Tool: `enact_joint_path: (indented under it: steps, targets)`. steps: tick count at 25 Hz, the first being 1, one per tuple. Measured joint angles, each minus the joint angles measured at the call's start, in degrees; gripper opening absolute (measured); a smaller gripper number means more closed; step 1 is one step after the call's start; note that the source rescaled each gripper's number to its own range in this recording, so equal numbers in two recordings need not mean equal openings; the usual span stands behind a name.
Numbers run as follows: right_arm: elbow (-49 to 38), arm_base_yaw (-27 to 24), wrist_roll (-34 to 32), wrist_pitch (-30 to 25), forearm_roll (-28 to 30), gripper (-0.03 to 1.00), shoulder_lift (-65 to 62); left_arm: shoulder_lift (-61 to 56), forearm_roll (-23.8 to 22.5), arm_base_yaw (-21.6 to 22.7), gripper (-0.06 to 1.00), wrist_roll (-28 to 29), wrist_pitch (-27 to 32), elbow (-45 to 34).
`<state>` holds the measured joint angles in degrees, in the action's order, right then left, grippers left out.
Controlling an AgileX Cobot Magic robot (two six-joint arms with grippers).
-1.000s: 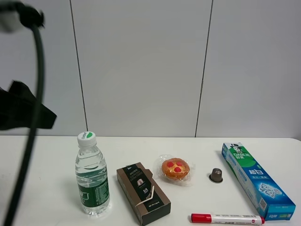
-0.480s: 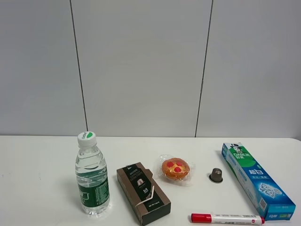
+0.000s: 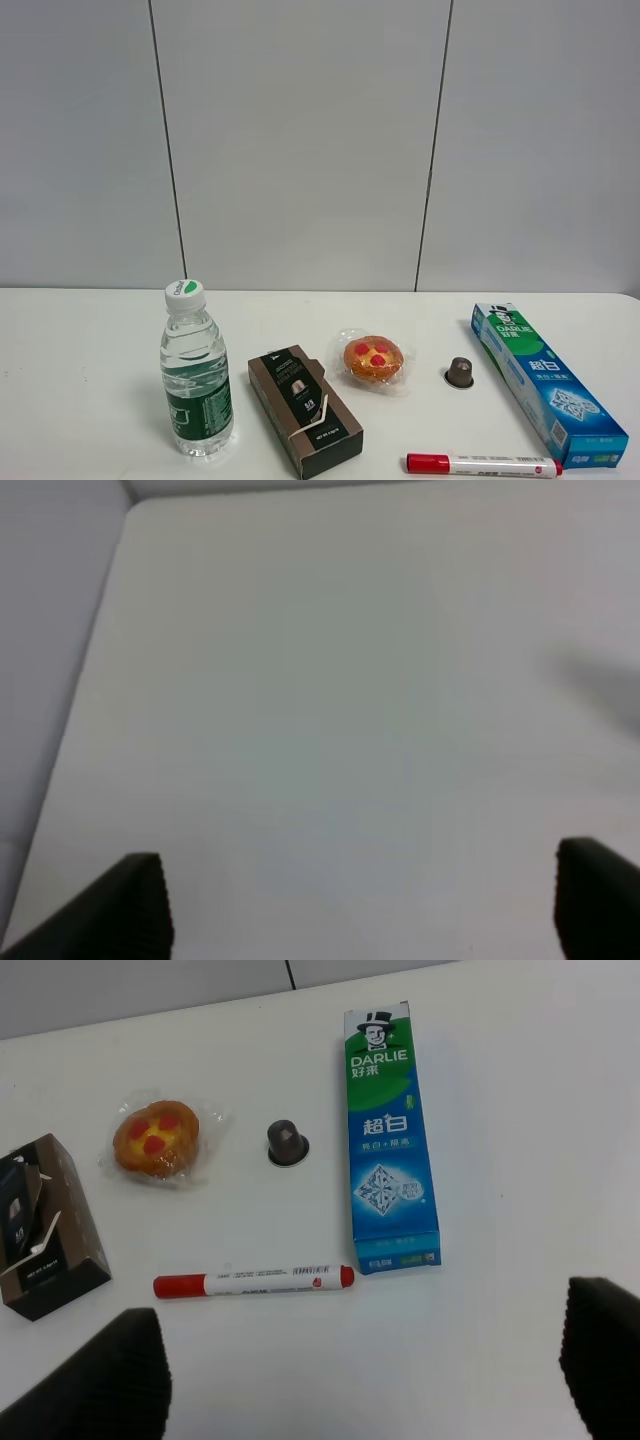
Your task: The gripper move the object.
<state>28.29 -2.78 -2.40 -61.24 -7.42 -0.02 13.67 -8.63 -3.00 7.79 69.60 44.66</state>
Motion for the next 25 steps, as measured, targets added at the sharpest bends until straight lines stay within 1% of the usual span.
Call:
enact_joint_path:
  steps: [4, 7, 9, 11, 15, 19, 25]
  targets:
    - [0.00, 0.00, 0.00, 0.00, 0.00, 1.00, 0.00, -6.22, 0.00, 5.87, 0.69, -0.44, -0.01, -4.76]
    - [0.00, 0.00, 0.00, 0.00, 0.00, 1.00, 0.00, -10.24, 2.92, 8.30, 0.69, -0.71, -1.16, -7.75]
    - [0.00, 0.00, 0.00, 0.00, 0.00, 1.00, 0.00, -12.57, 5.30, 8.65, 0.69, -1.48, -2.20, -10.22]
    - [0.00, 0.00, 0.00, 0.00, 0.00, 1.00, 0.00, -13.85, 6.74, 8.65, 0.69, -3.85, -3.21, -13.29]
    - [0.00, 0.00, 0.00, 0.00, 0.00, 1.00, 0.00, -13.87, 9.33, 8.71, 0.69, -8.38, -5.38, -14.79]
    - [0.00, 0.00, 0.00, 0.00, 0.00, 1.00, 0.00, -13.87, 10.12, 8.71, 0.69, -8.42, -7.74, -16.15]
    - [0.00, 0.00, 0.00, 0.00, 0.00, 1.00, 0.00, -13.87, 10.52, 8.71, 0.68, -8.26, -8.49, -16.58]
